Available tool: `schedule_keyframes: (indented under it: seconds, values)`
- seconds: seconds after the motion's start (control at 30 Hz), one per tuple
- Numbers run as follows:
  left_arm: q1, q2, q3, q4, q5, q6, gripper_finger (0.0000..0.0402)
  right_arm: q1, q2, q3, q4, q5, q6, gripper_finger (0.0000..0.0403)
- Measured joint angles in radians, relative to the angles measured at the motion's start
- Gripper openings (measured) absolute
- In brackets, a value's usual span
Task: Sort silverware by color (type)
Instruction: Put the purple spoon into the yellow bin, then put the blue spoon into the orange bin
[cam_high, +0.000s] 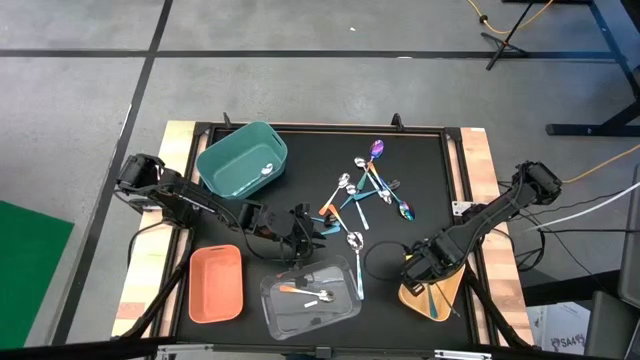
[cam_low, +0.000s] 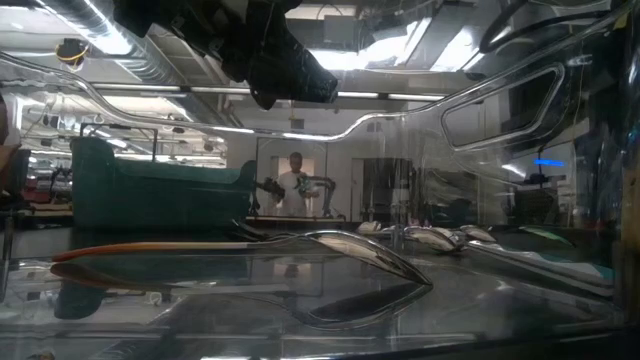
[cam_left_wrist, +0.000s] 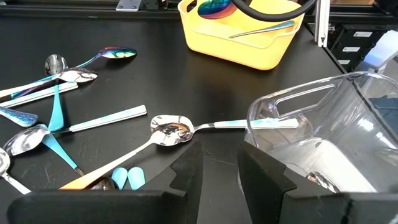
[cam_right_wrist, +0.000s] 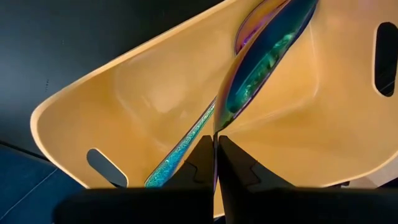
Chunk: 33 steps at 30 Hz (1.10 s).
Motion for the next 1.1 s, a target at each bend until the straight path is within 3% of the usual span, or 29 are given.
schedule_keyframes:
  seconds: [0.13, 0.5, 0.8, 1.1]
  values:
    - [0.000, 0.000, 0.000, 0.000, 0.000, 0.000, 0.0094, 0.000, 0.000, 0.000, 0.000, 0.000, 0.000, 0.0010]
    - [0.000, 0.000, 0.000, 0.000, 0.000, 0.000, 0.0094, 0.000, 0.000, 0.000, 0.000, 0.009, 0.001, 0.0082]
    - [0.000, 0.000, 0.000, 0.006, 0.000, 0.000, 0.0094, -0.001, 0.000, 0.000, 0.000, 0.051, 0.002, 0.0086]
    - [0.011, 0.000, 0.000, 0.113, -0.020, -0.003, 0.0094, -0.001, -0.040, 0.000, 0.000, 0.067, -0.007, 0.0086]
